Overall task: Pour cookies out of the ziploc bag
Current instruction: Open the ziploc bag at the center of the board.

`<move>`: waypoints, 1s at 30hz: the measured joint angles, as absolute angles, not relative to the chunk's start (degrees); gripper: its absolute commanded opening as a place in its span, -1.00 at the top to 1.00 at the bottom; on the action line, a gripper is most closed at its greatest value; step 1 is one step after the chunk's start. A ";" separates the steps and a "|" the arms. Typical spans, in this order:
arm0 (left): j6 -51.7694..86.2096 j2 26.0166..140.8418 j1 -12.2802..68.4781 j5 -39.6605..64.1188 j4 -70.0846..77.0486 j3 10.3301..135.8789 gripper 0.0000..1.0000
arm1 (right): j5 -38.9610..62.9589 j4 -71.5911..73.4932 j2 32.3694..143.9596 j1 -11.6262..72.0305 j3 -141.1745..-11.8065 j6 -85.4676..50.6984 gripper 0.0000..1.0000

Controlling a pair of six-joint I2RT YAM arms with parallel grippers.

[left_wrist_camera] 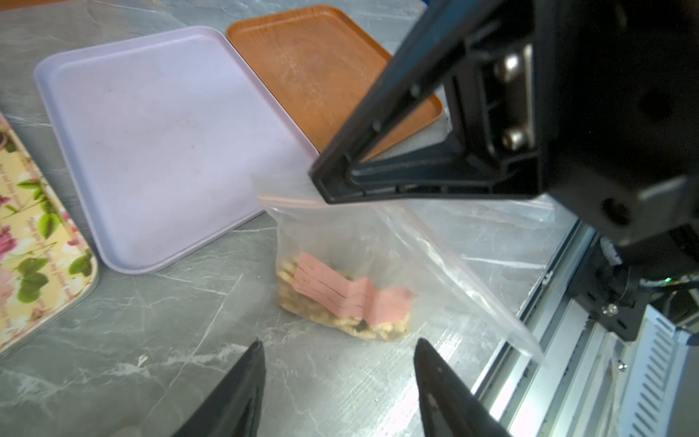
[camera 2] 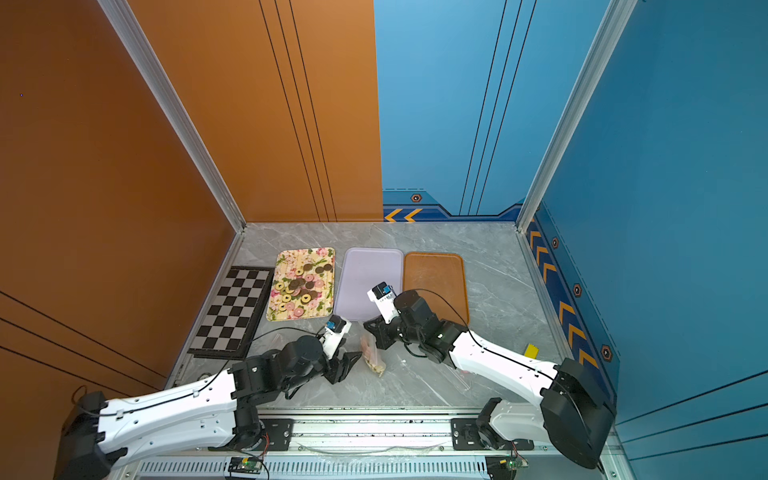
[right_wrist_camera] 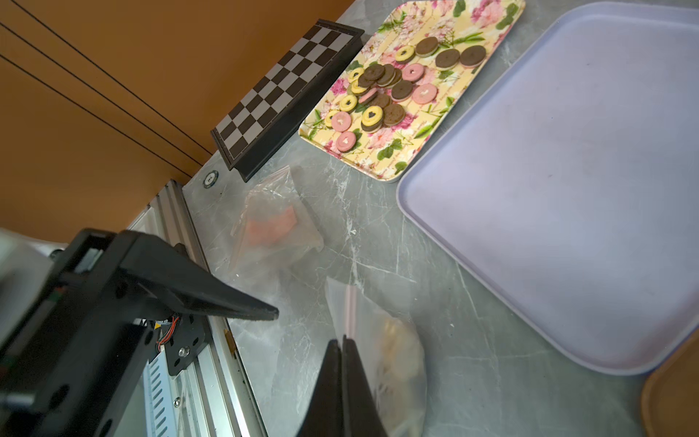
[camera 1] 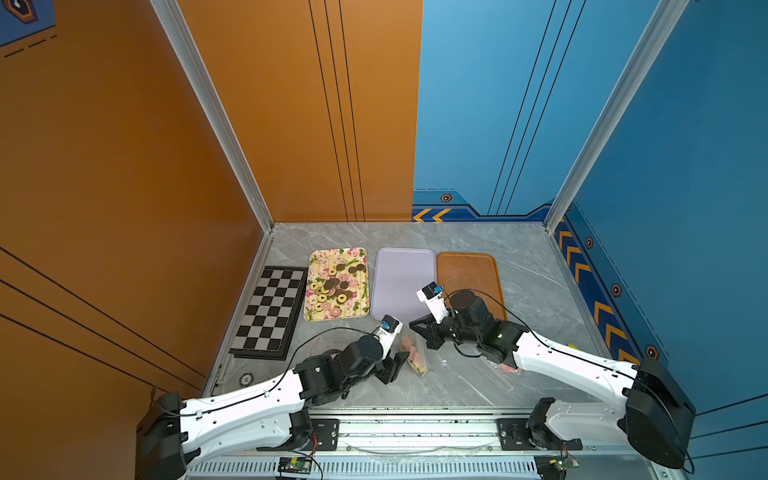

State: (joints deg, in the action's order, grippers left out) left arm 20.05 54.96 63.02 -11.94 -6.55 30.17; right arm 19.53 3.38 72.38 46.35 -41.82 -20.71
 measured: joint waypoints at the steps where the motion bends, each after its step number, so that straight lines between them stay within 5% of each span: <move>1: 19.25 57.43 63.07 -11.27 -5.85 30.46 -0.28 | 19.81 4.08 72.77 45.74 -41.39 -21.04 1.00; 10: 13.28 70.81 61.60 -6.11 0.30 36.07 -0.25 | 22.94 8.16 73.82 44.38 -39.51 -23.18 1.00; 30: 7.92 74.52 54.78 1.48 7.11 36.45 -0.05 | 25.98 10.39 72.99 43.09 -38.26 -26.37 1.00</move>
